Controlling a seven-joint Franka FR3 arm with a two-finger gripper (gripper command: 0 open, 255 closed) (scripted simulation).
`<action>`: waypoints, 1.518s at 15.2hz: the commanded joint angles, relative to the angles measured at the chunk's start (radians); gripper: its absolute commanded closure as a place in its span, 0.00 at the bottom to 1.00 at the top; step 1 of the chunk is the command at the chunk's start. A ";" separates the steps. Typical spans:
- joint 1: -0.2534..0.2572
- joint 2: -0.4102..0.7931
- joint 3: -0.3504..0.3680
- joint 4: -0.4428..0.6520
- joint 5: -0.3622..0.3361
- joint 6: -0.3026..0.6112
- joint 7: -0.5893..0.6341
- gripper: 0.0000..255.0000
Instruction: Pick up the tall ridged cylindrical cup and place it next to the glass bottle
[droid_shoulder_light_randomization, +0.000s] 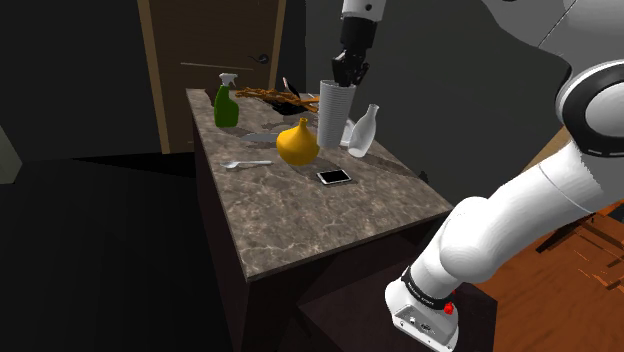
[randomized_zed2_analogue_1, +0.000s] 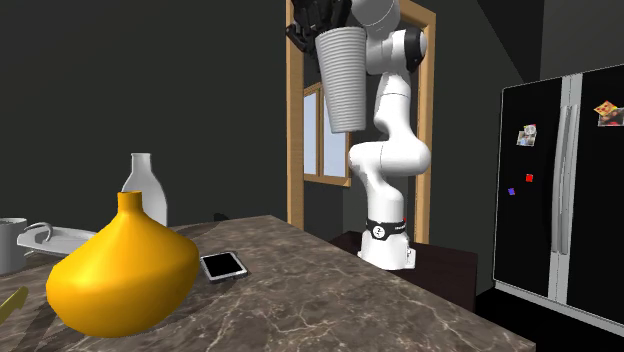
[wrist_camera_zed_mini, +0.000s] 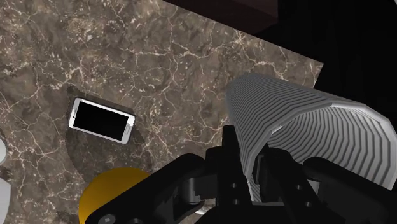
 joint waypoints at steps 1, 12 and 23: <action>0.000 0.012 -0.001 0.041 0.001 -0.029 0.002 1.00; -0.046 0.029 -0.082 0.143 -0.040 -0.127 -0.123 1.00; -0.149 0.089 -0.263 0.220 -0.129 -0.157 -0.429 1.00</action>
